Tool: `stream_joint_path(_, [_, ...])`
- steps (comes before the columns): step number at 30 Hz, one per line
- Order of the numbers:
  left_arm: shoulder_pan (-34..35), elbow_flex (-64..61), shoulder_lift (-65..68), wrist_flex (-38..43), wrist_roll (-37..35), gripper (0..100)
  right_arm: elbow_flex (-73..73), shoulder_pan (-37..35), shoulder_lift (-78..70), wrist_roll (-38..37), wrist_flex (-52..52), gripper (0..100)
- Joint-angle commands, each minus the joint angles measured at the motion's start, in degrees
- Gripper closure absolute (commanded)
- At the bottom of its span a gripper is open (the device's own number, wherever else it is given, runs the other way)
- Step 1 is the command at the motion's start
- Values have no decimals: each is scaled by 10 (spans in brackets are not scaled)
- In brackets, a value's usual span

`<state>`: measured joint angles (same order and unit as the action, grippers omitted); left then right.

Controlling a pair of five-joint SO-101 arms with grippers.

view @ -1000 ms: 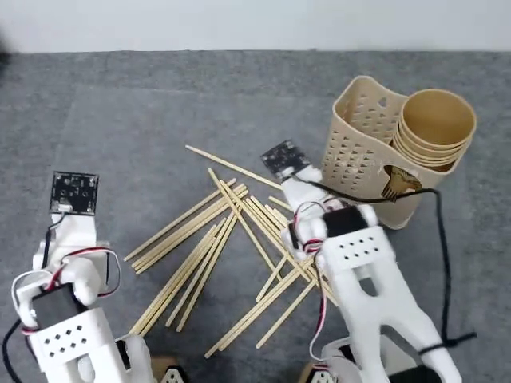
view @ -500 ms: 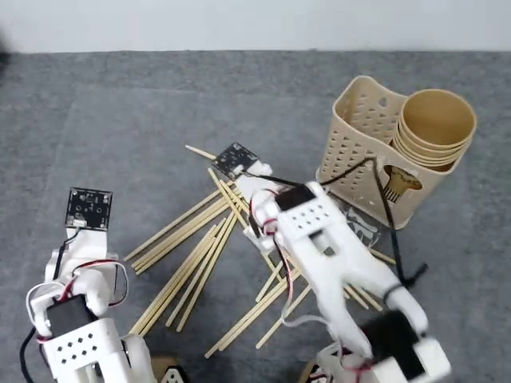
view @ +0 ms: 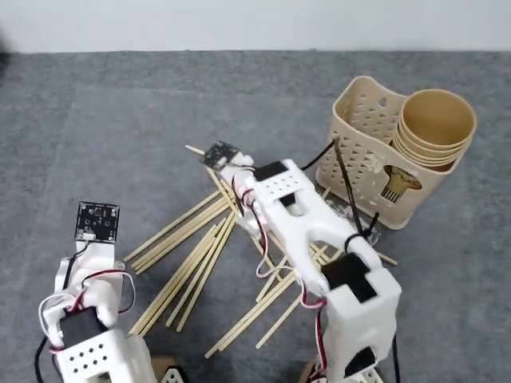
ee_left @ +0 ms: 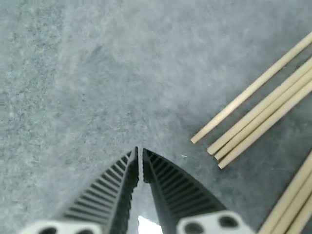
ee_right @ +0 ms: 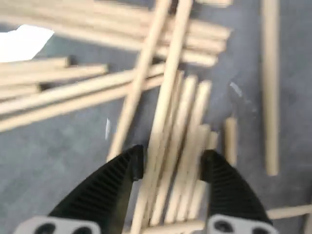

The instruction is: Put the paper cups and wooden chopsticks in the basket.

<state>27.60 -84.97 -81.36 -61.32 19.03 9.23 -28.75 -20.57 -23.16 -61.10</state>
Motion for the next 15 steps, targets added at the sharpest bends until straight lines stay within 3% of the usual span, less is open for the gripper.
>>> stream_joint_path(1, [3,3,-37,-7,4,984,-71,-6,-39,-8,-29,933])
stream_joint_path(15, [3,-29,-157,-50,7,984,-138,-6,-73,-25,-86,989])
